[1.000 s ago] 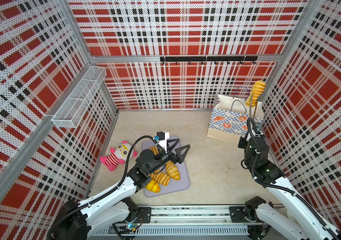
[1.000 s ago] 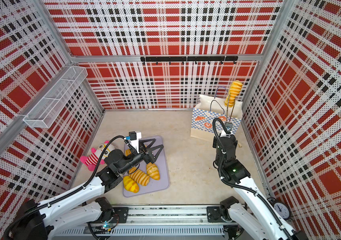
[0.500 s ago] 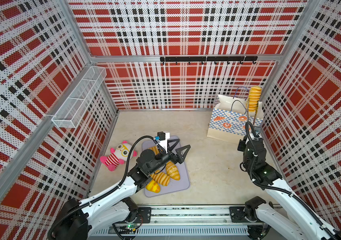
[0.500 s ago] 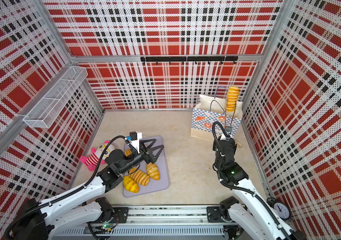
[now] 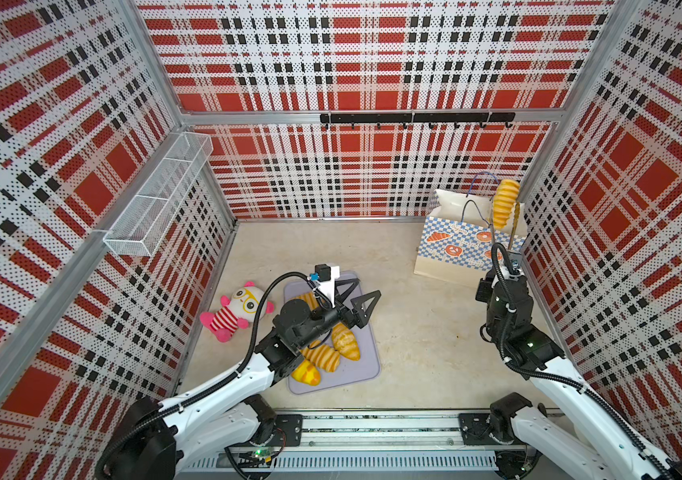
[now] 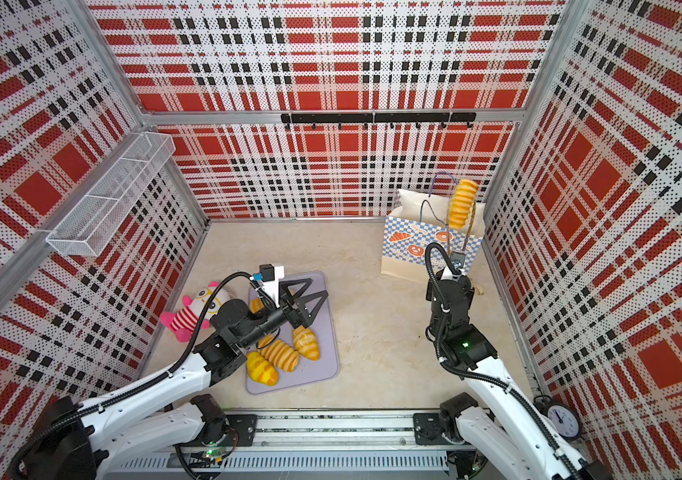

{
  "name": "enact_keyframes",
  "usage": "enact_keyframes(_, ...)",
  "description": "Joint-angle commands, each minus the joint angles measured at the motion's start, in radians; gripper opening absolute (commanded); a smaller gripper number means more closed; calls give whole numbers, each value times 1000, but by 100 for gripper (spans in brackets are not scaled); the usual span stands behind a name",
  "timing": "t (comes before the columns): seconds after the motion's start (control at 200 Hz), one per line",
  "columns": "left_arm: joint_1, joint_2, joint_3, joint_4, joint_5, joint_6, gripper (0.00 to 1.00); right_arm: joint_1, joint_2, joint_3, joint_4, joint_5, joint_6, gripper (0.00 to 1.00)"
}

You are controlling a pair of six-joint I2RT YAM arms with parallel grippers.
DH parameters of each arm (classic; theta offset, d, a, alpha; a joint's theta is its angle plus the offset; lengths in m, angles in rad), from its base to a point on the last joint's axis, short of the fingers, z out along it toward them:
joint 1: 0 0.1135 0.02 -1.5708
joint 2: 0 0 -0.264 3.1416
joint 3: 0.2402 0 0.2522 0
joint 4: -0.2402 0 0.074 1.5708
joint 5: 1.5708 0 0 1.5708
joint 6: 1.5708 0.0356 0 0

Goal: Place the fake bread into the paper bag
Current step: 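Lower the tongs into the bag and open them to release the roll, then swing the empty tongs with the right gripper back toward the tray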

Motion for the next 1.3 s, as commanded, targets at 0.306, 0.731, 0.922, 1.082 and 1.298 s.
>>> enact_keyframes(0.306,-6,-13,-10,22,-9,16,98,-13,-18,60,7,-44,38,36)
enact_keyframes(0.731,-6,-50,-3,-87,-110,-28,98,-13,-162,141,-81,-311,117,31)
enact_keyframes(0.922,2,-73,14,-196,-151,-94,98,-12,-224,117,-36,-538,125,31)
enact_keyframes(1.082,4,-120,12,-322,-209,-151,98,-13,-223,107,-18,-723,169,31)
enact_keyframes(1.298,14,-236,-27,-453,-279,-236,98,-13,-140,105,-37,-953,217,31)
